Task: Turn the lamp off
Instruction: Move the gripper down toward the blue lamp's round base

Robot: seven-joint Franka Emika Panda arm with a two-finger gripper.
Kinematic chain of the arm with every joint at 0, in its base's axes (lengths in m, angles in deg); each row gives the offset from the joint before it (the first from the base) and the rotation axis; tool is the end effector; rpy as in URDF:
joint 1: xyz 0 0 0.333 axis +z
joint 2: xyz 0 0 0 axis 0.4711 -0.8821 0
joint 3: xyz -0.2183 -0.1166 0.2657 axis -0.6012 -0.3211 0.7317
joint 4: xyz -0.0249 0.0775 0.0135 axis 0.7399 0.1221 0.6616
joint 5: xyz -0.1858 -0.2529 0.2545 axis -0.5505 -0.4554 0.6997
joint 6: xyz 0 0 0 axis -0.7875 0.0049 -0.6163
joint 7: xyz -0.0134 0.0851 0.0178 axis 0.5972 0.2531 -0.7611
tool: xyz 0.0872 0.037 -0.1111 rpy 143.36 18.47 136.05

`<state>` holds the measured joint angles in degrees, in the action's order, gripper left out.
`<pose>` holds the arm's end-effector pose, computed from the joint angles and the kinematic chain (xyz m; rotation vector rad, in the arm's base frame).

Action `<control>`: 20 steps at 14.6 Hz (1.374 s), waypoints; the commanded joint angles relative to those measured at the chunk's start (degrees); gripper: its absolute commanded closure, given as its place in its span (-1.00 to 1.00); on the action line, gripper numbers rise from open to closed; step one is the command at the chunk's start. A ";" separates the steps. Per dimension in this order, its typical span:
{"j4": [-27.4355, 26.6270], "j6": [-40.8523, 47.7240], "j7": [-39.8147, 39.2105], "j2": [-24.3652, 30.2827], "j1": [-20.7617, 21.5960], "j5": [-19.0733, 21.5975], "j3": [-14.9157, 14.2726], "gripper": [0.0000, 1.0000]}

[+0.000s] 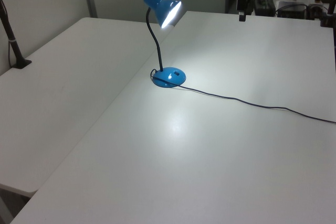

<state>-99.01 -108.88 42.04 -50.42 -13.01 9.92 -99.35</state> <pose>0.6098 -0.0697 0.5664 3.1209 -0.0785 -0.0301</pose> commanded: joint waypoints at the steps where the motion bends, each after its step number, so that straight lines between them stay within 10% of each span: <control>1: -0.66 0.40 -1.14 0.51 0.55 -0.84 -0.35 -1.00; 6: -0.75 -5.83 -3.24 -1.69 0.55 0.65 -0.27 0.95; 20: -0.66 -42.04 0.88 -18.47 1.69 13.21 0.70 1.00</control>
<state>-99.39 -144.48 41.79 -65.92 -12.23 19.96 -98.41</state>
